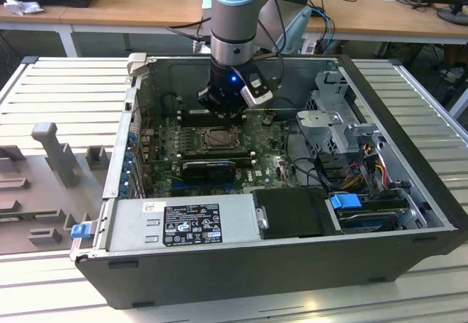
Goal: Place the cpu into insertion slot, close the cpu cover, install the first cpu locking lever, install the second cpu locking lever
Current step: 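Install the first cpu locking lever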
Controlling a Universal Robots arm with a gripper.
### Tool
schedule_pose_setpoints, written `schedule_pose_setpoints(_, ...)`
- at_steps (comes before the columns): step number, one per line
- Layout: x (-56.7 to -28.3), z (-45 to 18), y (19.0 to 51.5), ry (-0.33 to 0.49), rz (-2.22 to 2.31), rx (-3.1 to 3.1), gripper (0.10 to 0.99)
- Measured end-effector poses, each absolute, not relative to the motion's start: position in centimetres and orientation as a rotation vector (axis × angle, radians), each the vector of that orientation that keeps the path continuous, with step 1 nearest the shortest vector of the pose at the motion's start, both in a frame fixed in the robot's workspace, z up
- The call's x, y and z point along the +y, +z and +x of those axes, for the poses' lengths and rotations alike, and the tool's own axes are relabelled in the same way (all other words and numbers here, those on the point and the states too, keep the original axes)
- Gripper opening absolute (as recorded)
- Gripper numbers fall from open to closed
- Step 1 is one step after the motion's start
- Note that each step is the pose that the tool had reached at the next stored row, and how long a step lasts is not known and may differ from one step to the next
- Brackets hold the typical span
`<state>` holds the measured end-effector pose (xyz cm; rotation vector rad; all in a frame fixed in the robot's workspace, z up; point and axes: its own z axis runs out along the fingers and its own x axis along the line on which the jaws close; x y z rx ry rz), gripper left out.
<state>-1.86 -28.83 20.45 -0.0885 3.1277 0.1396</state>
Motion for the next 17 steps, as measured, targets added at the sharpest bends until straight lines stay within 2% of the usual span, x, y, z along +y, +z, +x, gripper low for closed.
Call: schedule_pose_setpoints(17,-28.83,-1.84,20.04,0.111,-0.089,3.13,0.106)
